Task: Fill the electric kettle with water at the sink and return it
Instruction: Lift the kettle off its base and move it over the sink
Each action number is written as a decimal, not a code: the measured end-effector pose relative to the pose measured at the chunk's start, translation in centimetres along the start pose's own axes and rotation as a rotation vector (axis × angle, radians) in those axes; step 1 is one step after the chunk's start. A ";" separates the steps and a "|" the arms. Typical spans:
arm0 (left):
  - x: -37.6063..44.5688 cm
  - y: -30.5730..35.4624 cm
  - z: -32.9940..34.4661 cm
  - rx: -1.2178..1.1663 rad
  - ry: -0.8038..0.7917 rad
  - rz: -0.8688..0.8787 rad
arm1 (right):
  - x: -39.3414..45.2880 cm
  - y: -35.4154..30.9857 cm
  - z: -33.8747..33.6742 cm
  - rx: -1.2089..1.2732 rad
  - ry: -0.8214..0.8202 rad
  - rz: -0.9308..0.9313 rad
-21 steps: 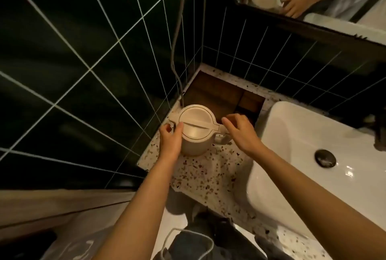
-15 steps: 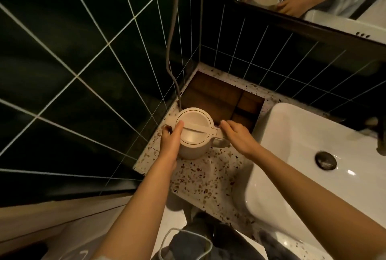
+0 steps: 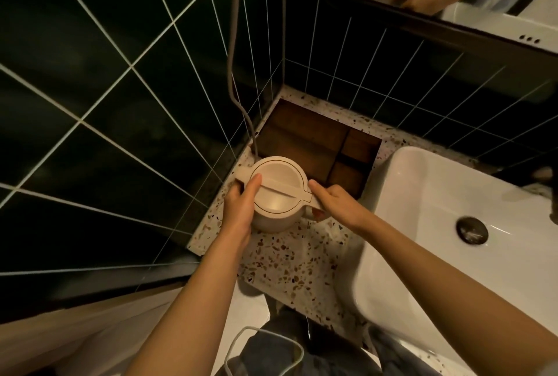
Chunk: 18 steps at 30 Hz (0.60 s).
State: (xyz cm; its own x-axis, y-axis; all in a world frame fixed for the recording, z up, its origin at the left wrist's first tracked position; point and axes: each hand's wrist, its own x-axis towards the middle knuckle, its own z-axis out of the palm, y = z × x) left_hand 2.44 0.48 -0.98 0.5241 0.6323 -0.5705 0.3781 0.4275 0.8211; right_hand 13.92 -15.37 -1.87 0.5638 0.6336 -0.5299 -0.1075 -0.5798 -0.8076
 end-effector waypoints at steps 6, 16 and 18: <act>-0.7 1.6 -0.1 -0.039 0.003 0.040 | -1.7 -1.7 0.0 0.076 0.058 -0.039; -3.0 4.1 -0.1 -0.084 -0.048 0.155 | -5.1 -4.3 -2.0 0.127 0.070 -0.205; -3.5 4.4 0.1 -0.104 -0.064 0.161 | -5.8 -4.3 -2.3 0.144 0.066 -0.225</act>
State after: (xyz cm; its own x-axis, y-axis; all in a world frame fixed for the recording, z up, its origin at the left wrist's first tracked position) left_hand 2.34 0.04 4.62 0.6197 0.6572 -0.4291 0.2062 0.3912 0.8969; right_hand 12.96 -17.72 5.28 0.6386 0.7004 -0.3189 -0.0863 -0.3466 -0.9340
